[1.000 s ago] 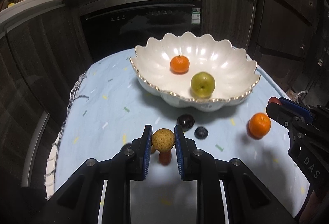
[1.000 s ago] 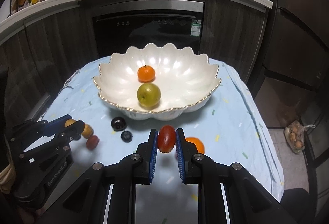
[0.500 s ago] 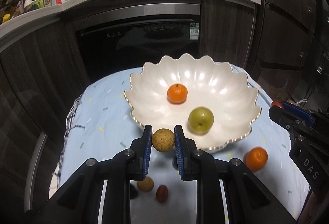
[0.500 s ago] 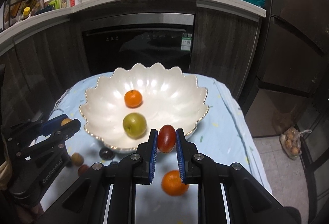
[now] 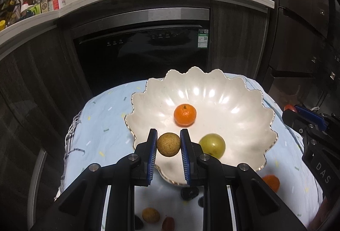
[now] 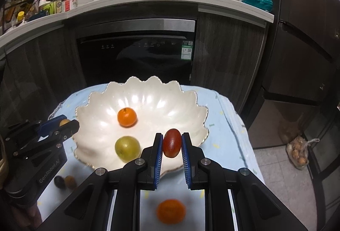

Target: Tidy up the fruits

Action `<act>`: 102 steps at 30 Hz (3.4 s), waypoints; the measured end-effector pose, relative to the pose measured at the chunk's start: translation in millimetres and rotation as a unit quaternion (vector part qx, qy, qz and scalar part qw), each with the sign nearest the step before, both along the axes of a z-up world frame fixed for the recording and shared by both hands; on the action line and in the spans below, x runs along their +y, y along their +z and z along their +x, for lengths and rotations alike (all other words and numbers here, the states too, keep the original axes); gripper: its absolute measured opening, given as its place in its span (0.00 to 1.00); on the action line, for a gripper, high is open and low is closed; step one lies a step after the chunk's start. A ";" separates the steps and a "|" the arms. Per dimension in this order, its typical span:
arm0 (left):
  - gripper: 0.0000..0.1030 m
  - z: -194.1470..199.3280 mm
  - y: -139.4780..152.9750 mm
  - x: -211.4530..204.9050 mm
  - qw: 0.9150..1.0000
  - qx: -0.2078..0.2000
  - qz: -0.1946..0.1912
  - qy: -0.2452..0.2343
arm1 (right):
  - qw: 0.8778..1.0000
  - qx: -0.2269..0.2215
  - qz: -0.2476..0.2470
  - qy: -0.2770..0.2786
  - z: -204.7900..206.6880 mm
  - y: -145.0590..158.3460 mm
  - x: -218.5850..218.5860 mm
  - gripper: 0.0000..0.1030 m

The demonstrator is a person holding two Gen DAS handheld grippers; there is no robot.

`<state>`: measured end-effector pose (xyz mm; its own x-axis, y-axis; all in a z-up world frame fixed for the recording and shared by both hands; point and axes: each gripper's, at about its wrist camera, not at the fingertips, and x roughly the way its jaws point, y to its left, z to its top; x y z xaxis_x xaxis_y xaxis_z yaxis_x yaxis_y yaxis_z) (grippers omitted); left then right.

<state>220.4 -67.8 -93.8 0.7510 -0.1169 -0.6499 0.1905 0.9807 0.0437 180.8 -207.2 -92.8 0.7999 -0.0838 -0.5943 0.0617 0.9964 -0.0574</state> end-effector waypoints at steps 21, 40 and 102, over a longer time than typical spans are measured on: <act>0.22 54.5 -7.5 -1.5 0.999 0.029 0.008 0.013 | 0.999 0.038 0.006 -0.020 63.2 -6.8 -18.4 0.19; 0.70 49.2 4.8 1.5 1.000 0.016 0.005 0.019 | 0.999 0.025 0.011 -0.033 62.3 5.0 -21.2 0.64; 0.80 -45.0 35.1 43.7 0.999 -0.001 -0.014 0.051 | 1.000 -0.013 0.016 0.004 -22.3 28.3 14.9 0.64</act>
